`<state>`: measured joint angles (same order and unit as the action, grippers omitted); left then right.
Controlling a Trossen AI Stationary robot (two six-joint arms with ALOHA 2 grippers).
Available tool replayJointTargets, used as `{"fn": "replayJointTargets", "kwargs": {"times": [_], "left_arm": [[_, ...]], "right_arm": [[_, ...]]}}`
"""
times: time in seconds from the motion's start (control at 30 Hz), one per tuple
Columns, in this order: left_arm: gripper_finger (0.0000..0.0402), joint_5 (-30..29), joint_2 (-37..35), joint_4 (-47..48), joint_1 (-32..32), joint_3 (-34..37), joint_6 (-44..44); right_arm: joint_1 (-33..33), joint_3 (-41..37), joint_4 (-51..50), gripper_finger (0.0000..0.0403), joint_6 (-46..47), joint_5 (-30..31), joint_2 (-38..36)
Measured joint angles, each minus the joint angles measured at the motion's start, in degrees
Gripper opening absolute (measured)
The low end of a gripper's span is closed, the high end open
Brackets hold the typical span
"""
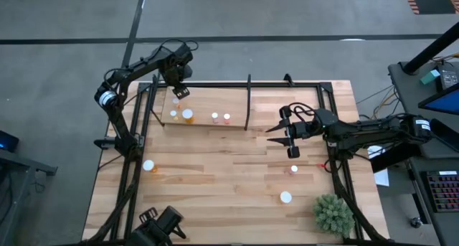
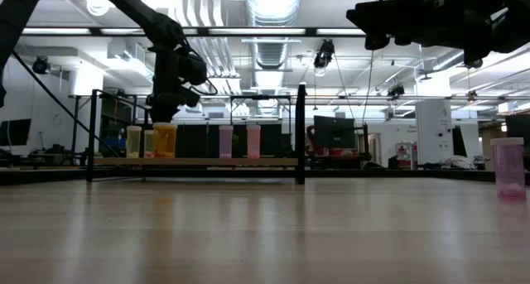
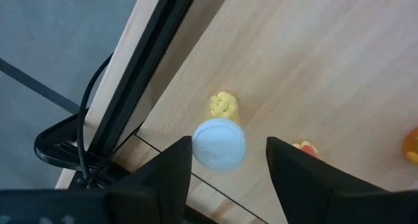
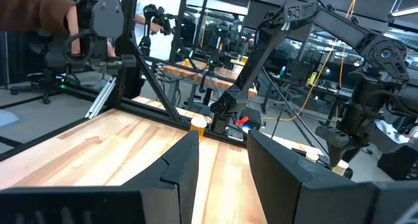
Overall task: Pick and place medicine bottles onto shelf by color
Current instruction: Put the yellow pill bottle on the shelf to align with the yellow pill bottles, then put the left orange pill bottle on the shelf to align with the orange pill bottle
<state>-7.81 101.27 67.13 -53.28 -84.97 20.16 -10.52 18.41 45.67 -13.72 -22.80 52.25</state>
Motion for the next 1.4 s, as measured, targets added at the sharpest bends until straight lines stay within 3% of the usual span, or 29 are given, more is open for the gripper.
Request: {"fn": "replayJointTargets", "kwargs": {"times": [0.4,0.67,1.03,1.4], "left_arm": [[0.0180,0.13,-5.92,1.45,0.63,-1.22,0.07],[0.0177,2.28,-15.25,0.38,6.63,-0.53,-4.26],[0.0087,3.17,-28.13,-9.80,31.51,7.89,-20.16],[0.0054,4.00,-30.17,-4.14,60.88,10.39,-55.31]], "right_arm": [[0.00,0.02,0.02,0.0121,0.00,0.04,0.00],[0.00,0.04,0.02,0.0121,0.02,0.14,0.00],[0.00,0.04,0.00,0.0121,0.24,0.31,0.00],[0.00,0.04,0.00,0.0121,0.24,0.36,0.00]]}}
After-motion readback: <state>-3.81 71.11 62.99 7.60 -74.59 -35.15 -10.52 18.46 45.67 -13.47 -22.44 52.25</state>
